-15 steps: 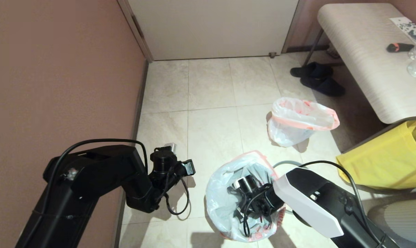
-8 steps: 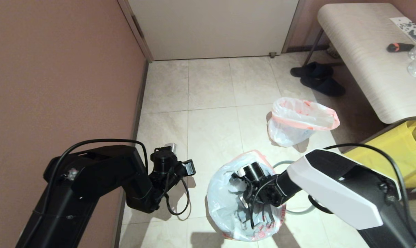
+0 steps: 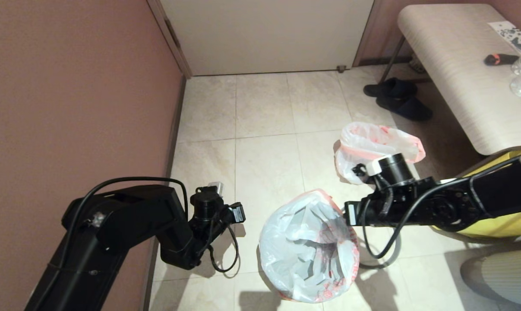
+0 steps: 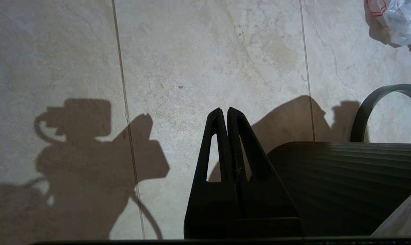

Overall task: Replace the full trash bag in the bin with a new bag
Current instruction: Place the trash can ring on the trash can

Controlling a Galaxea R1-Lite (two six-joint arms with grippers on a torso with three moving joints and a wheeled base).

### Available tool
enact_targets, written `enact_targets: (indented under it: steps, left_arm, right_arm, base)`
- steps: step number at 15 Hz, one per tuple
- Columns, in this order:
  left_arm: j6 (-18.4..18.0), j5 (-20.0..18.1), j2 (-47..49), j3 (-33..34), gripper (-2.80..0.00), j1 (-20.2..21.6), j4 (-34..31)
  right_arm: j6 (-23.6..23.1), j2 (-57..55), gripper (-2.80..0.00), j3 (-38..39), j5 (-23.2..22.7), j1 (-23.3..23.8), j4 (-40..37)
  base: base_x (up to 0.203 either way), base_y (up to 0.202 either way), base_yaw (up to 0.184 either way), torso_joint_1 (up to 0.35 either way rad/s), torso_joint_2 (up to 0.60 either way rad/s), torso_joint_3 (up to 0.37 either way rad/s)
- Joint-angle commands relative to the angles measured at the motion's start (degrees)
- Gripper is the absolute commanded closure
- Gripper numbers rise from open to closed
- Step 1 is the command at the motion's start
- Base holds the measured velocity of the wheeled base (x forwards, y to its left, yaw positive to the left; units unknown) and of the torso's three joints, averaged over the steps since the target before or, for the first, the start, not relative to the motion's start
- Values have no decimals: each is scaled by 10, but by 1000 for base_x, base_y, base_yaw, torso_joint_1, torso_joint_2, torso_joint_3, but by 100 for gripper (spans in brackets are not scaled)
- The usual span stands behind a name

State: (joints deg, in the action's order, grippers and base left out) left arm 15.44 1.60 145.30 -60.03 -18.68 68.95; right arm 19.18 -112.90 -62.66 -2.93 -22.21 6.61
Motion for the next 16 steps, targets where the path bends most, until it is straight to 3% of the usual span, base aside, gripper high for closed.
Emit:
enact_targets:
  steps: [1,3,6,9,16]
  left_arm:
    - [0,1,7,-1,0,0,7]
    - [1,0,9,-1,0,0,10]
    - [1,0,9,-1,0,1,15]
    - [0,0,10,-1,0,1,16]
    - [0,1,11,-3,0,3,29]
  right_arm:
    - [37,78,0,44,-36,77,-5]
    - [31,58,0,64,-42,147,-9]
    - [-25,-18,0,81,-42,195,8]
    - [-52,-114,0,79,-40,208,138]
    - [-167,-328,0,-73,76,243,186]
  base:
    - [0,0,0,0,0,0]
    - [0,0,0,0,0,0]
    - [0,0,0,0,0,0]
    - [0,0,0,0,0,0]
    - [0,0,0,0,0,0]
